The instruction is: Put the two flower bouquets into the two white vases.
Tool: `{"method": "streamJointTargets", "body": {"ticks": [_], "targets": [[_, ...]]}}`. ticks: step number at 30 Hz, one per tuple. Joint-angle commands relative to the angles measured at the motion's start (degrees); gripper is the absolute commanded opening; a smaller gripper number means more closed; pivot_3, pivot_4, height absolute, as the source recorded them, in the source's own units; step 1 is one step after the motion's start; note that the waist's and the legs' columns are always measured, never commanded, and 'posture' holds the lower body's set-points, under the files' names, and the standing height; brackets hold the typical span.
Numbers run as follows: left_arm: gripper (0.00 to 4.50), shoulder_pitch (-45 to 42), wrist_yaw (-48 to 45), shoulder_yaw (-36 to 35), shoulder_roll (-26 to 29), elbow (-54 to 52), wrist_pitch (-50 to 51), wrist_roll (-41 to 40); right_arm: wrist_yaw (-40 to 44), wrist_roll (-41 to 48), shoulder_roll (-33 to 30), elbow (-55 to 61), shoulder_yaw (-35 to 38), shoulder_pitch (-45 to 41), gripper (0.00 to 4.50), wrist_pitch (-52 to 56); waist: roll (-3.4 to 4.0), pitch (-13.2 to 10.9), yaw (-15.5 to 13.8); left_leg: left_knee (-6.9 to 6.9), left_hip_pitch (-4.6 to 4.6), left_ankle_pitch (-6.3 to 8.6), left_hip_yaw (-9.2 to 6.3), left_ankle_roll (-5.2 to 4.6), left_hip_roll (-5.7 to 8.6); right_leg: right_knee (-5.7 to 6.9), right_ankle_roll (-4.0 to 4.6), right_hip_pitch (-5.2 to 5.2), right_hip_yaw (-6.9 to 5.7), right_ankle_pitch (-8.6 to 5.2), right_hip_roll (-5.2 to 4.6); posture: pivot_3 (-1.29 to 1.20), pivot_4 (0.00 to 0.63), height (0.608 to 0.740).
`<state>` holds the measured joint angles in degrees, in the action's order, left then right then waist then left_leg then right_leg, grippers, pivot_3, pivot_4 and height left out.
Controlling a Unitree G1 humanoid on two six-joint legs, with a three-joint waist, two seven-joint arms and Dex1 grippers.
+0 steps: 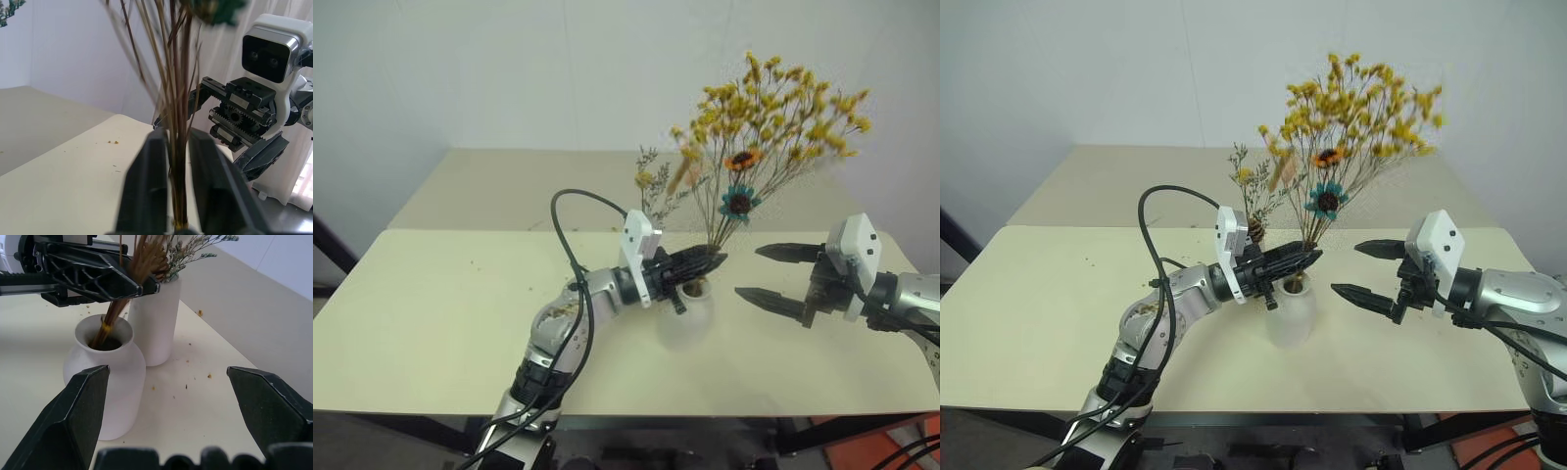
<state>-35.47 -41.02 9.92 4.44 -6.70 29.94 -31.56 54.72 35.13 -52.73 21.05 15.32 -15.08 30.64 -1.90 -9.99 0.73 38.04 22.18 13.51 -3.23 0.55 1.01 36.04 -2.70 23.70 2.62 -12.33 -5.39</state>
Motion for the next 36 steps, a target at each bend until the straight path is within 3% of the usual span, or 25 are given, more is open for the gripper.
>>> {"method": "streamJointTargets", "body": {"ticks": [1,9,18,27,36], "targets": [[2.05,-1.1,0.1,-1.2,0.0,-1.5,-0.9,-0.4,-0.4,1.2,-0.4,1.7,2.2,-0.6,4.50,0.1,0.00,0.0,0.0,0.00,0.00,0.00,0.00,0.00,0.00,0.00,0.00,0.00,0.00,0.00,0.00,0.00,0.150,0.740],[4.48,-0.7,-0.2,-2.5,1.8,-3.3,1.0,-1.8,0.1,0.7,-0.2,0.5,1.4,-1.6,4.50,-0.6,0.00,0.0,0.0,0.00,-0.02,0.00,0.00,0.00,0.00,0.00,0.00,-0.01,0.00,0.00,0.00,0.00,0.150,0.740],[4.48,-0.6,1.3,-4.1,4.0,-4.9,3.7,-2.0,1.1,0.0,0.1,-1.3,0.0,-3.0,4.50,-1.5,0.00,0.0,0.1,0.00,-0.02,0.00,-0.03,0.00,0.00,-0.02,-0.01,-0.04,-0.03,0.00,0.00,0.00,0.150,0.740],[4.48,0.5,-10.0,-12.0,23.5,-9.6,10.8,-9.7,2.7,-0.3,1.3,-2.4,-1.7,-5.1,4.50,-2.9,0.01,0.0,0.6,-0.01,-0.10,0.00,-0.02,0.00,-0.07,0.01,-0.02,-0.05,-0.02,-0.02,0.07,0.00,0.150,0.740],[4.48,3.6,-9.4,-16.1,29.0,-15.0,14.3,-15.3,3.4,0.4,4.0,-7.0,-4.7,-7.3,4.50,-1.1,0.01,0.0,0.1,-0.01,-0.07,0.01,-0.04,-0.01,-0.08,-0.03,0.00,-0.05,-0.06,-0.02,0.04,0.00,0.150,0.740]]}}
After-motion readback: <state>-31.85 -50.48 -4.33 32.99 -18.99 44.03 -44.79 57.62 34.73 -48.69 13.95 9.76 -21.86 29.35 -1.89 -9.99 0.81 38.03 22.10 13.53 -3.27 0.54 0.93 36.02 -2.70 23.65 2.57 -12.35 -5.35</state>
